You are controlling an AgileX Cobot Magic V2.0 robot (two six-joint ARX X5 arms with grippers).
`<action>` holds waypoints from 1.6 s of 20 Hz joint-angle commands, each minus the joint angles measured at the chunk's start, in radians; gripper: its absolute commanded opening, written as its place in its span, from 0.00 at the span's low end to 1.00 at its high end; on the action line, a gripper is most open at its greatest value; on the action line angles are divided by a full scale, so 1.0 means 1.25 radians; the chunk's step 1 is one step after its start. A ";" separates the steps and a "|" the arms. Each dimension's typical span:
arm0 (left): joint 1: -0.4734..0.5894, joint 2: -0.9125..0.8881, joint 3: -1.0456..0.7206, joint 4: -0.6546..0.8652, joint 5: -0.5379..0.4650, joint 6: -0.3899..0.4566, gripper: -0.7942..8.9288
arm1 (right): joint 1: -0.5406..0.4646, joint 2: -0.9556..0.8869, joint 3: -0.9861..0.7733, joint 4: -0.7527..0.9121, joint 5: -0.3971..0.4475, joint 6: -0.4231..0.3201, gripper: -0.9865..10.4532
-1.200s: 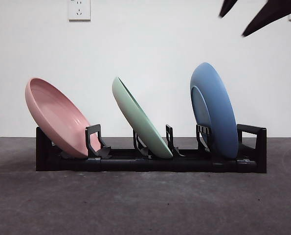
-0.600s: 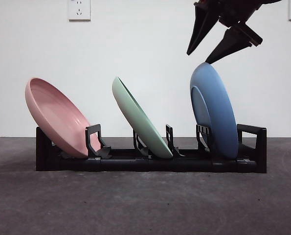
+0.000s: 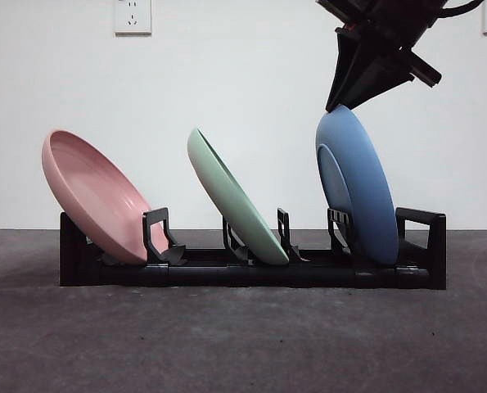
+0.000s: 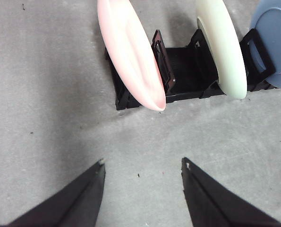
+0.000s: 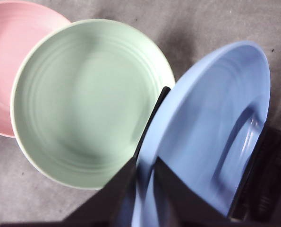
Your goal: Place the plate
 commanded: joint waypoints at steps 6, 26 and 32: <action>-0.002 0.004 0.017 0.009 0.004 0.000 0.34 | 0.011 -0.008 0.041 -0.005 -0.085 0.000 0.10; -0.002 0.004 0.017 0.009 0.004 0.000 0.34 | 0.415 -0.342 0.104 -0.319 0.251 -0.039 0.10; -0.002 0.004 0.017 0.009 0.004 0.000 0.34 | 0.656 -0.362 -0.056 -0.294 0.468 0.051 0.10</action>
